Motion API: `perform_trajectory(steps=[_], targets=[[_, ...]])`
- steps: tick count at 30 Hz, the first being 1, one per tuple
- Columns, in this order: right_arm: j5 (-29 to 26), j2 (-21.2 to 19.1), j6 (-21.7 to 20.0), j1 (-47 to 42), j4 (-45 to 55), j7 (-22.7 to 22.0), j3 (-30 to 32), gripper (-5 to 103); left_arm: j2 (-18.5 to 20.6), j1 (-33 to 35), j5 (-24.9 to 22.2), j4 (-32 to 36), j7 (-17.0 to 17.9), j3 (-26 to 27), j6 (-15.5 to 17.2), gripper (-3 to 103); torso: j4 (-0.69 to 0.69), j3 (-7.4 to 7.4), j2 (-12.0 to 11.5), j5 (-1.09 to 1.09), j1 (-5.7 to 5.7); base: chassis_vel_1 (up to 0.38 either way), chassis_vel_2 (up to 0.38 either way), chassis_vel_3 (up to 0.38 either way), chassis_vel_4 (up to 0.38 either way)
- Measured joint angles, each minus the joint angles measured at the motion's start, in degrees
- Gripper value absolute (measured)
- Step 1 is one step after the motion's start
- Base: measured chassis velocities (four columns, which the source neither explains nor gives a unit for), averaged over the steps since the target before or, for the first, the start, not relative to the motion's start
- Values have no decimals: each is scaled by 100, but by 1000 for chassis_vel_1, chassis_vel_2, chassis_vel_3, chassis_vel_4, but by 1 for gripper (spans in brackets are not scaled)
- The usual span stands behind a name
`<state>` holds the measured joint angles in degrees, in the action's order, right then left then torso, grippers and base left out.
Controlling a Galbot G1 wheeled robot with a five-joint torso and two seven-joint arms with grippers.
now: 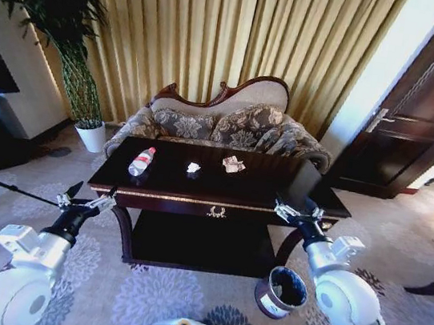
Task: Move to the front of the table and place the trash on the table into the trash bin.
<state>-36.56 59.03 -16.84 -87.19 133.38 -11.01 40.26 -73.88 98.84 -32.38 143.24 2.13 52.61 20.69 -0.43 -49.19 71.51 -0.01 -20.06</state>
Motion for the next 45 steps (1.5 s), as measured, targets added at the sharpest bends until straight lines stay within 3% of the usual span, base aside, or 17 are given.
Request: perform_trajectory(steps=[19, 22, 27, 31, 37, 45], targets=[[-9, 2, 43, 37, -39, 21, -162, 100, -40, 38, 1, 0, -13, 36, -29, 100, 0, 1, 2, 0, 3, -78, 76, 77, -73], [-80, -88, 48, 121, -162, 25, -196, 100, -45, 44, 1, 0, -14, 34, -33, 100, -1, 0, 1, 0, 0, -16, 20, 14, -13], [-629, -486, -362, 908, -858, -97, -508, 100, -116, 207, 126, 0, -60, 19, -206, 100, 0, 2, 2, 0, 4, 0, 0, 0, 0], [-955, -716, -544, 1521, -1288, -164, -942, 100, -146, 335, 179, 0, -84, 82, -316, 100, 1, 2, 2, 1, 5, 0, 0, 0, 0], [-1316, -1031, -733, 3006, -1945, -186, -2131, 100, -205, 476, 192, 0, -89, 229, -386, 100, 1, 1, 2, -2, 3, 0, 0, 0, 0], [-1492, -912, -878, 4395, -2742, -388, -3454, 100, -355, 523, 205, 0, -90, 320, -392, 100, 0, 1, 2, 1, 3, 0, 0, 0, 0]])
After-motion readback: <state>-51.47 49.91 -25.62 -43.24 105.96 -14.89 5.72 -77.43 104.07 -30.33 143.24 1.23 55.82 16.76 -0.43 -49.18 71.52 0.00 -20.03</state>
